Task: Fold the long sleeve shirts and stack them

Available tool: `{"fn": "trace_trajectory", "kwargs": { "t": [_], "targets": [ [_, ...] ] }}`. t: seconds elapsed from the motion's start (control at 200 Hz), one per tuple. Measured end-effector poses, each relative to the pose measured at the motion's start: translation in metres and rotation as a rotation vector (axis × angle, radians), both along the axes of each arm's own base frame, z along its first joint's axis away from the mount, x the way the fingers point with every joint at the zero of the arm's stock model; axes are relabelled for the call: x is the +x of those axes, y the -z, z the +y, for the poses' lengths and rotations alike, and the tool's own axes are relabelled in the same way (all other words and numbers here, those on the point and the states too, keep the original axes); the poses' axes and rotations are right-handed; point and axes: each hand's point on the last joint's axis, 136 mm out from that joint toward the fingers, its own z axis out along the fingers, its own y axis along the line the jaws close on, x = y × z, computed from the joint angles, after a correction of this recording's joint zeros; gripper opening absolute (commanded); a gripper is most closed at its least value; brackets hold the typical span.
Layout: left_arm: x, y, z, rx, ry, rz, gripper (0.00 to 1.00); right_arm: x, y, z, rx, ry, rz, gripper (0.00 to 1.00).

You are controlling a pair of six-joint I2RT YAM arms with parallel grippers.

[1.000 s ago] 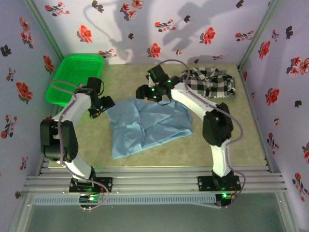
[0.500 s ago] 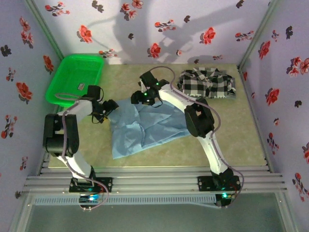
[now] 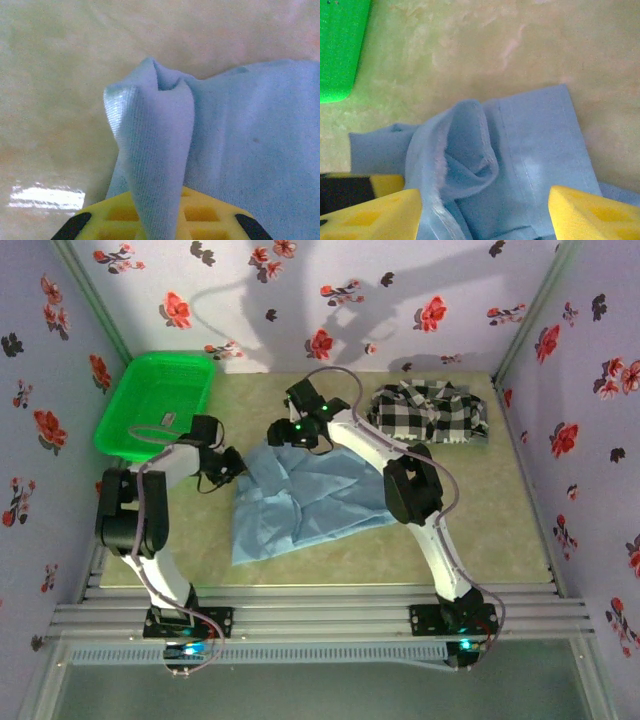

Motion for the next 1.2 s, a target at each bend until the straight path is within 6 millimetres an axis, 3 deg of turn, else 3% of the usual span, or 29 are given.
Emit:
{"fn": "trace_trajectory", "kwargs": {
  "t": [0.18, 0.28, 0.42, 0.68, 0.825, 0.925, 1.08, 1.2],
  "targets": [
    [-0.008, -0.036, -0.017, 0.015, 0.059, -0.097, 0.12, -0.002, 0.002, -0.003, -0.032, -0.003, -0.009, 0.7],
    [-0.012, -0.045, -0.026, 0.021, 0.082, -0.121, 0.12, -0.005, -0.004, -0.004, -0.057, -0.004, -0.007, 0.69],
    [-0.016, -0.044, -0.034, 0.034, 0.106, -0.12, 0.11, -0.006, -0.013, 0.0, -0.062, -0.005, -0.022, 0.68],
    [-0.02, -0.042, -0.037, 0.06, 0.127, -0.119, 0.11, -0.008, -0.004, -0.003, -0.111, -0.007, 0.003, 0.59],
    [-0.021, -0.041, -0.037, 0.067, 0.135, -0.12, 0.1, -0.005, 0.014, -0.008, -0.151, 0.007, 0.033, 0.3],
    [-0.021, -0.041, -0.038, 0.068, 0.14, -0.121, 0.09, -0.003, 0.025, -0.015, -0.164, 0.038, 0.067, 0.21],
    [-0.02, -0.041, -0.036, 0.085, 0.151, -0.128, 0.07, 0.015, 0.031, -0.027, -0.114, 0.155, 0.108, 0.22],
    [-0.018, -0.039, -0.025, 0.095, 0.128, -0.121, 0.06, 0.028, 0.047, -0.045, -0.046, 0.273, 0.164, 0.22]
  ]
}}
